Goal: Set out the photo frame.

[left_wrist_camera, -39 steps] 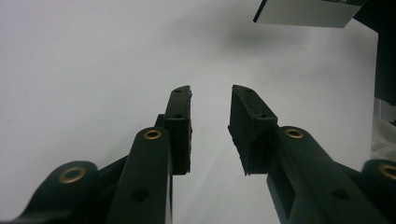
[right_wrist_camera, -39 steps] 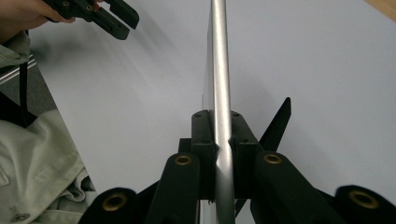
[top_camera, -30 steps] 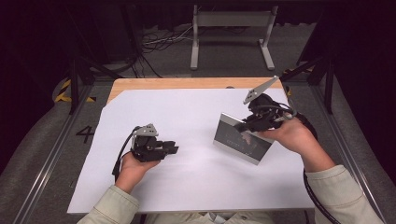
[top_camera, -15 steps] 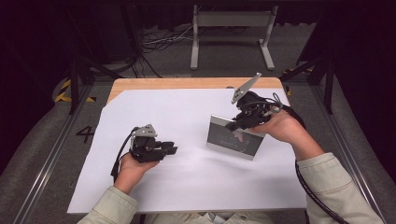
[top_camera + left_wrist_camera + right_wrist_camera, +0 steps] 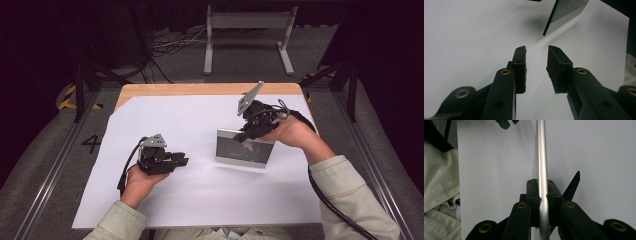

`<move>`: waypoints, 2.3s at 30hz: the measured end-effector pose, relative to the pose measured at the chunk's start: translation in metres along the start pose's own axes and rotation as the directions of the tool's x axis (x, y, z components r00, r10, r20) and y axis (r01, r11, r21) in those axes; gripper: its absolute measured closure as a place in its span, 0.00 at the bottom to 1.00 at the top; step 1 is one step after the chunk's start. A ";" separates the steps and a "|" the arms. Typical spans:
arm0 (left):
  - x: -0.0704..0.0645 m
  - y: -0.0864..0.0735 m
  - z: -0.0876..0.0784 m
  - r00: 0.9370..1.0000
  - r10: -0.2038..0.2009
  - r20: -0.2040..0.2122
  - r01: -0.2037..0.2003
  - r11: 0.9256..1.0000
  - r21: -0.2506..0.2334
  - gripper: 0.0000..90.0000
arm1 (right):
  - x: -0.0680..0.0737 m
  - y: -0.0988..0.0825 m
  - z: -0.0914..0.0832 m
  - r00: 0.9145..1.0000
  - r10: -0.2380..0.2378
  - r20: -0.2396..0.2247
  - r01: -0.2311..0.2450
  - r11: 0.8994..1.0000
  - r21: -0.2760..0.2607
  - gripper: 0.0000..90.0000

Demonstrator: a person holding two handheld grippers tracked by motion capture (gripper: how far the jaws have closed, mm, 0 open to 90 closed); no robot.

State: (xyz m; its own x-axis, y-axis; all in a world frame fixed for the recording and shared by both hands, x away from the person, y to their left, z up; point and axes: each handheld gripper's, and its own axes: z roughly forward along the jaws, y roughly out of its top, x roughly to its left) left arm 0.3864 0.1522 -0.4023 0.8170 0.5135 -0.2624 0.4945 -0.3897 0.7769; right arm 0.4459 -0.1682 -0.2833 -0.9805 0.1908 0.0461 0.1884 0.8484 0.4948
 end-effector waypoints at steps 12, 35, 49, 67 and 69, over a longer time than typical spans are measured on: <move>0.000 0.000 0.001 1.000 0.000 0.003 0.000 1.000 0.003 0.77 | 0.001 0.008 0.020 0.995 -0.071 -0.063 0.073 0.996 0.044 0.93; 0.001 0.002 0.005 1.000 0.001 0.010 -0.001 1.000 0.011 0.75 | 0.003 0.000 0.015 0.995 -0.094 -0.042 0.093 0.995 -0.041 0.73; 0.002 0.003 0.005 1.000 0.005 0.006 -0.005 1.000 0.002 0.74 | -0.002 -0.022 -0.017 0.996 0.033 0.086 -0.014 0.978 -0.206 0.53; 0.007 -0.007 -0.020 0.997 0.051 -0.058 -0.055 0.996 -0.073 0.61 | 0.008 -0.085 -0.063 0.962 0.190 0.195 -0.111 0.927 -0.358 0.44; 0.008 -0.009 -0.024 0.997 0.048 -0.059 -0.053 0.995 -0.083 0.60 | 0.008 -0.097 -0.068 0.956 0.214 0.200 -0.129 0.921 -0.367 0.43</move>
State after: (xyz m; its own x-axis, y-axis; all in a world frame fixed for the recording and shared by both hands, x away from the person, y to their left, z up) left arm 0.3819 0.1778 -0.3977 0.8208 0.5387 -0.1902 0.4243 -0.3519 0.8344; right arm 0.4160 -0.2829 -0.2720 -0.8863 0.4625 -0.0238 0.2796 0.5755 0.7685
